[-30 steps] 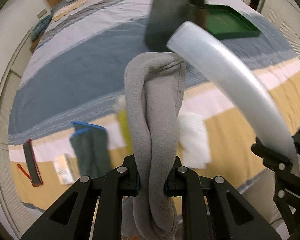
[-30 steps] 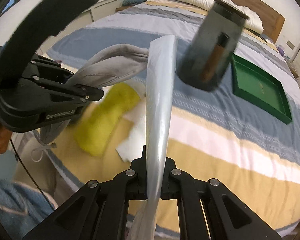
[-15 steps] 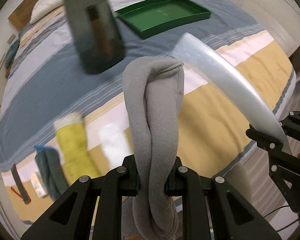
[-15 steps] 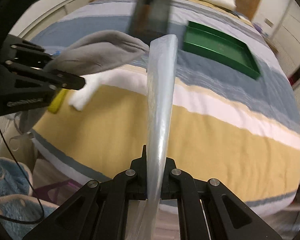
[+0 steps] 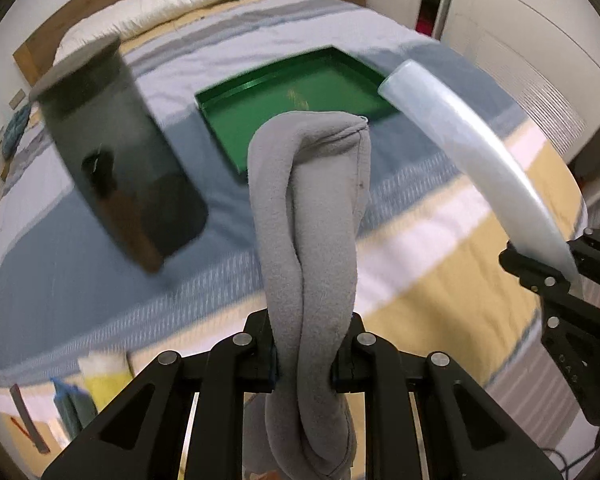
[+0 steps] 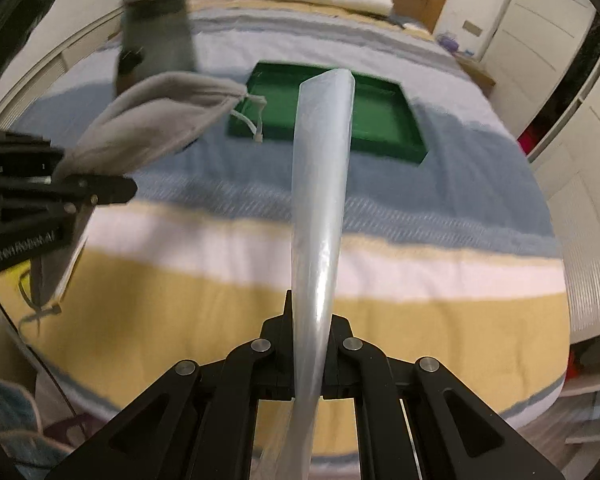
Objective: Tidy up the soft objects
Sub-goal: 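Lift the grey sock and clear tube and carry both over the green tray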
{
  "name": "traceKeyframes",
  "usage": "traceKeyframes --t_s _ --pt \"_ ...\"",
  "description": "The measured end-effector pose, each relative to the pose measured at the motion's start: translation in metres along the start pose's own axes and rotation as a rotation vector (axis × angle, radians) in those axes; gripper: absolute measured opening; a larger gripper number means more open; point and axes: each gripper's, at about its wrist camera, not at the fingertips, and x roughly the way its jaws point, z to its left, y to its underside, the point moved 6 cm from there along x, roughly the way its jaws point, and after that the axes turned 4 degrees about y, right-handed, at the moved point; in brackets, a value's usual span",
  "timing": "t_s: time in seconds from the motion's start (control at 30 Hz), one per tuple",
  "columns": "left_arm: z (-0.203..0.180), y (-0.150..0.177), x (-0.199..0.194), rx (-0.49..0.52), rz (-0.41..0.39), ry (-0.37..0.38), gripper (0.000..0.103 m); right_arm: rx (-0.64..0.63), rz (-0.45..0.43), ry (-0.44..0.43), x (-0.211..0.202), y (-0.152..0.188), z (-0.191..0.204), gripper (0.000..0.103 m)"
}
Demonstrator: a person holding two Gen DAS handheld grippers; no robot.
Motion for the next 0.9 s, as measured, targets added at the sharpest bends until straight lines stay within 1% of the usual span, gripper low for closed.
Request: traceKeyframes --t_s 0.1,0.17,0.23,0.37,0.43,0.57,0.67,0.7,0.77,0.87,0.9 --pt "0.008 -0.029 0.011 -0.031 -0.028 -0.007 0.015 0.019 -0.036 0.021 0.007 -0.033 -0.017 0.005" --pt "0.016 -0.047 0.017 -0.046 -0.053 -0.028 0.015 0.037 -0.063 0.032 0.013 -0.056 -0.029 0.005" --pt "0.023 -0.066 0.024 -0.065 -0.078 -0.034 0.015 0.056 -0.087 0.039 0.024 -0.081 -0.045 0.005" --pt "0.038 -0.098 0.035 -0.116 -0.120 -0.054 0.015 0.088 -0.126 0.043 0.037 -0.122 -0.060 0.005" --pt "0.046 -0.114 0.041 -0.131 -0.142 -0.088 0.015 0.100 -0.139 0.048 0.044 -0.140 -0.066 0.005" --pt "0.061 -0.142 0.055 -0.209 -0.184 -0.090 0.015 0.136 -0.167 0.043 0.064 -0.177 -0.070 0.005" --pt "0.070 -0.161 0.066 -0.251 -0.218 -0.122 0.015 0.156 -0.189 0.034 0.082 -0.196 -0.068 0.005" --pt "0.073 -0.166 0.070 -0.263 -0.225 -0.144 0.015 0.159 -0.200 0.023 0.086 -0.204 -0.067 0.005" --pt "0.077 -0.176 0.077 -0.273 -0.242 -0.168 0.015 0.165 -0.227 0.010 0.096 -0.214 -0.068 0.005" --pt "0.081 -0.187 0.084 -0.280 -0.278 -0.202 0.015 0.170 -0.265 -0.009 0.107 -0.222 -0.063 0.005" --pt "0.082 -0.188 0.084 -0.282 -0.292 -0.210 0.015 0.171 -0.270 -0.007 0.116 -0.218 -0.065 0.005"
